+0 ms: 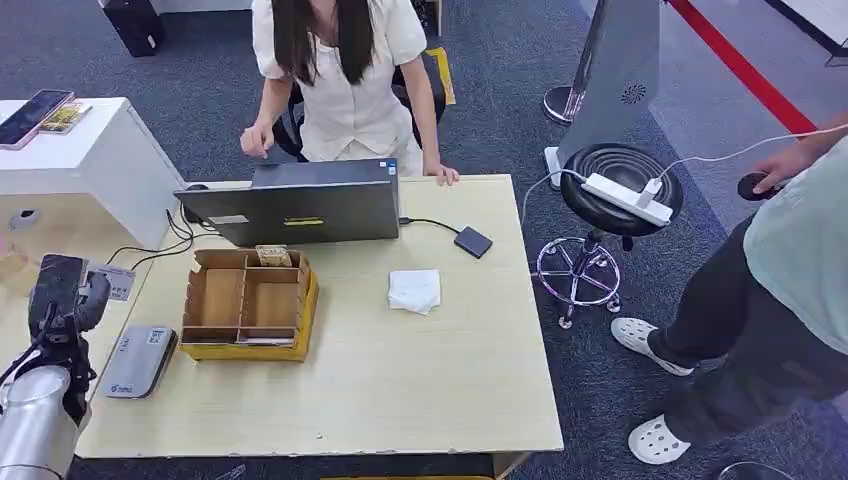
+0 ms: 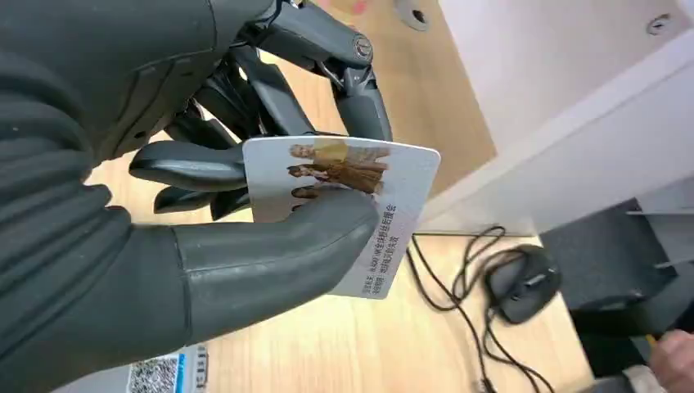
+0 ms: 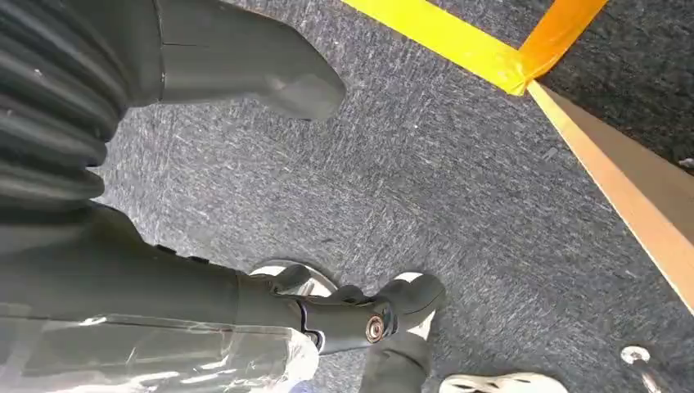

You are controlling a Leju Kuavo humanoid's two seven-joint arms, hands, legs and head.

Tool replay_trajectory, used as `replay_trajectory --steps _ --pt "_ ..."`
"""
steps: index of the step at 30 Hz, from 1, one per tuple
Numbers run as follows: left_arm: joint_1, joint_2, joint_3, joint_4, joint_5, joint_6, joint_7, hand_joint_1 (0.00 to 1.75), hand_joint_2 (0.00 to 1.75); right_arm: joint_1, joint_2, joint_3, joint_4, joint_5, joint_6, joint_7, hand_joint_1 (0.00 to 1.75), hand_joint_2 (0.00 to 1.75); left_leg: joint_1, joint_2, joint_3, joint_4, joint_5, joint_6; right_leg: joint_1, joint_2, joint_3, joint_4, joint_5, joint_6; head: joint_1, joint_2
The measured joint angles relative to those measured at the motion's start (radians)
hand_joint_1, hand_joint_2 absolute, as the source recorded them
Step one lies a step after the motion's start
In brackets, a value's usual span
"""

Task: Pass the card to the sensor for recognition and then transmit it.

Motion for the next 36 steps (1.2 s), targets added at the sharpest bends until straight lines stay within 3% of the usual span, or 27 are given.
replay_trajectory --steps 7,16,25,36 --pt "0.0 0.018 0.007 0.049 -0.019 0.036 0.004 1.75 1.75 0.005 0.001 -0.004 0.002 -0.001 -0.002 0.0 0.0 1.75 0.0 0.0 -0.001 0.0 0.0 0.0 0.0 0.0 0.0 0.0 0.0 0.0 0.0 0.0" --pt "0.015 0.049 0.013 0.074 -0.044 0.036 0.008 1.75 1.75 0.008 0.002 -0.008 0.006 -0.01 -0.002 -0.001 0.0 1.75 0.0 0.0 -0.001 0.0 0.0 0.0 0.0 0.0 0.0 0.0 0.0 0.0 0.0 0.0" --pt "0.143 0.1 0.023 -0.013 -0.072 -0.044 0.074 1.75 1.75 0.014 0.002 -0.025 0.01 -0.024 -0.004 -0.004 0.0 1.75 0.0 0.002 -0.001 0.0 0.0 0.0 0.0 0.002 -0.001 0.0 0.0 0.0 0.0 0.0" --pt "0.289 0.103 0.089 -0.137 -0.081 -0.095 0.106 1.75 1.75 0.018 0.002 -0.036 0.01 -0.024 -0.004 -0.003 0.0 1.75 0.0 0.002 -0.002 0.0 0.0 0.0 0.0 0.001 -0.002 0.0 0.0 0.0 0.0 0.0"
